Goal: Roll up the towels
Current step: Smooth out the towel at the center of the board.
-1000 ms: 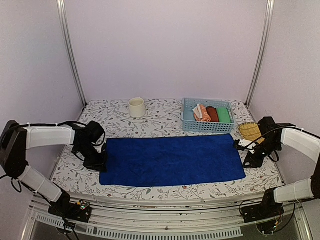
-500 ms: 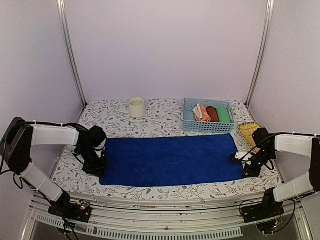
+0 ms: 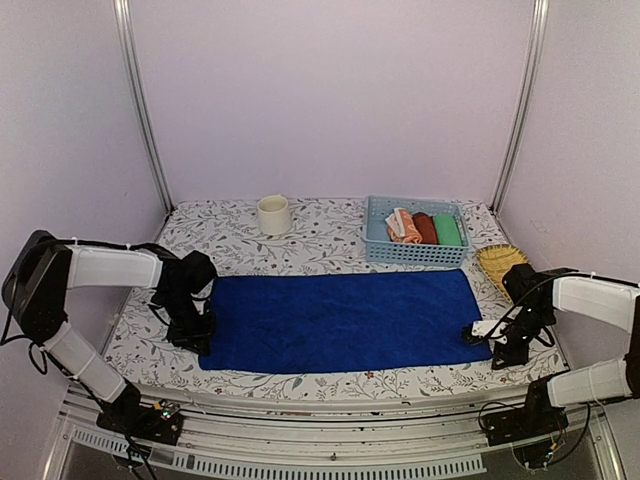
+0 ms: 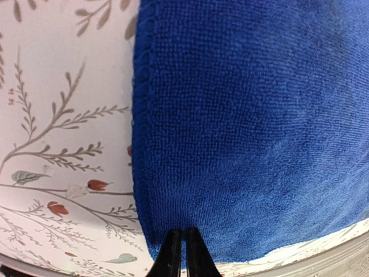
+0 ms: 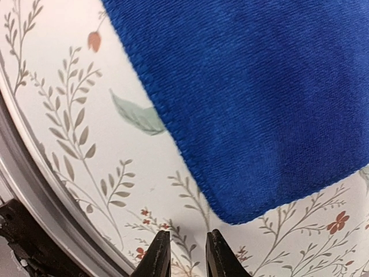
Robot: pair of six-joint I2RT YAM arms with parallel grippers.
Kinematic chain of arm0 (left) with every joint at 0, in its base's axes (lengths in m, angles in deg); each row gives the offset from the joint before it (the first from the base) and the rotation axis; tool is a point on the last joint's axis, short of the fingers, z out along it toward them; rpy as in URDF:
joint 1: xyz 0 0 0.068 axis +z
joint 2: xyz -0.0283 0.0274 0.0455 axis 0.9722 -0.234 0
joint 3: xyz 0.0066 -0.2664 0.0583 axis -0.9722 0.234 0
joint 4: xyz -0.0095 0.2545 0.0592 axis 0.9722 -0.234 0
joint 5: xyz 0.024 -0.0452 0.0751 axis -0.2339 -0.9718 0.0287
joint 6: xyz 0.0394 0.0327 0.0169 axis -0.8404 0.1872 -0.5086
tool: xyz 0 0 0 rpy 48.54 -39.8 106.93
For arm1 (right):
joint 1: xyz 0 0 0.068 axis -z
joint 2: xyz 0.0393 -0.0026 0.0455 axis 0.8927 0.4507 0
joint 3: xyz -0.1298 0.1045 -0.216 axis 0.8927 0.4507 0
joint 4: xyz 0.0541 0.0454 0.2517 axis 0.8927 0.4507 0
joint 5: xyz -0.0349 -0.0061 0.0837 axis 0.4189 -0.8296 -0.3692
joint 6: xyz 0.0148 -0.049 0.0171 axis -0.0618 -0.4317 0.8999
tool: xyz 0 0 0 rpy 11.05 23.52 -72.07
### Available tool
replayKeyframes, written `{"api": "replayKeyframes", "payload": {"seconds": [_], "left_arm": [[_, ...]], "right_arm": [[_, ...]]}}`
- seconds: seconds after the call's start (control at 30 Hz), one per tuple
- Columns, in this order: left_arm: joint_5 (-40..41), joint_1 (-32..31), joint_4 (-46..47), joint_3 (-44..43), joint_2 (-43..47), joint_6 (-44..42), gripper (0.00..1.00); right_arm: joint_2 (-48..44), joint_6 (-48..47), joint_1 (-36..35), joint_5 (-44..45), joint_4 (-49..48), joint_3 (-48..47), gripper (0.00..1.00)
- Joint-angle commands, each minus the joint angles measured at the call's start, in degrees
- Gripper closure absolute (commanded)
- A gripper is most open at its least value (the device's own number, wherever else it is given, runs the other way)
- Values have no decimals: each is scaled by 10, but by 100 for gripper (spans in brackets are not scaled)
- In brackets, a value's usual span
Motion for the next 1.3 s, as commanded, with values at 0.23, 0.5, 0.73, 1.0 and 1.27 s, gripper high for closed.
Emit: {"api": "replayKeyframes", "payload": {"seconds": [0.23,0.5,0.73,1.0,1.27], "left_arm": [[-52,-6,-75,-55,67,-28,91],[39,75,15,-129,97,-66,100],[-21,39,71,-43,86,-36,100],[-23,12,40,51,110,-7,100],[-31,-54,40,75,81,59,100]], "right_arm": [[-29,-6,-6,-80,111,-115,74],[22,65,-4,-99,36,-152,70],[55,78,-5,-21,-49,-82,70],[62,63,-6,21,-77,-9,71],[54,31,-12,60,-80,46,71]]}}
